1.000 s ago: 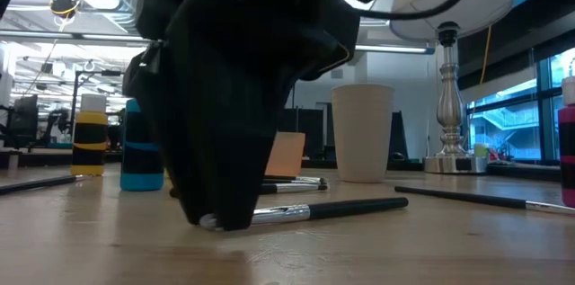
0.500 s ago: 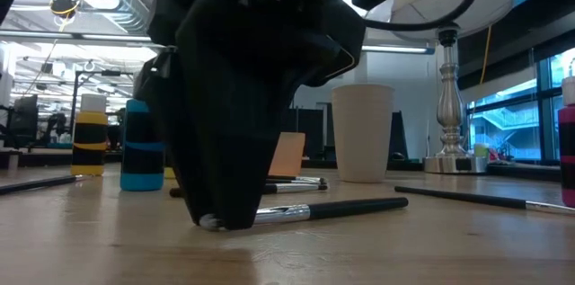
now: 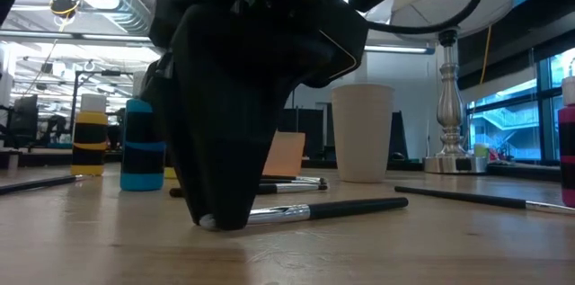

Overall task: Pick & Place Paint Supplies
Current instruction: Put the black paint brush into the light brown cup

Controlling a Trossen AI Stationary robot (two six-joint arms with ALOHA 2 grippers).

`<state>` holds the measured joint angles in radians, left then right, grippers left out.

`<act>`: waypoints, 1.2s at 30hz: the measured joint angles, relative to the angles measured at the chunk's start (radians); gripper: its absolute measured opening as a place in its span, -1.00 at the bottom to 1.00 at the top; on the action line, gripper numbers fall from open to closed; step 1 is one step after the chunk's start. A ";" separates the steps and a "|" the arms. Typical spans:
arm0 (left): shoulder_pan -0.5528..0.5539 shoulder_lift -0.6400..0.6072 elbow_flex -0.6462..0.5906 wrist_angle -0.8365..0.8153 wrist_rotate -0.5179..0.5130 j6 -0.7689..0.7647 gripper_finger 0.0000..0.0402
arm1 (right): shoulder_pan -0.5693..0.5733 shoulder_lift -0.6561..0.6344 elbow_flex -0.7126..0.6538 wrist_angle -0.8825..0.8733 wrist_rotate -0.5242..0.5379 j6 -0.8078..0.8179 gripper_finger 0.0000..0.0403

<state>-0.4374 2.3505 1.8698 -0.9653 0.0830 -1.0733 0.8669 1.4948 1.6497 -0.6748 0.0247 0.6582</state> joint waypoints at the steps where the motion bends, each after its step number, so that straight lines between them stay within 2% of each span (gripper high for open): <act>1: 0.000 0.001 0.000 0.000 0.000 0.005 -0.41 | 0.000 0.000 0.000 0.001 0.000 0.000 -0.25; 12: 0.000 0.009 -0.001 -0.001 -0.012 0.027 -0.51 | 0.000 0.000 0.000 0.006 0.000 0.000 -0.25; 36: -0.001 0.013 -0.001 -0.014 -0.051 0.072 -0.52 | -0.001 0.000 0.000 0.006 0.000 0.000 -0.25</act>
<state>-0.4381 2.3634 1.8690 -0.9792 0.0321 -1.0012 0.8661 1.4944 1.6497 -0.6685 0.0242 0.6582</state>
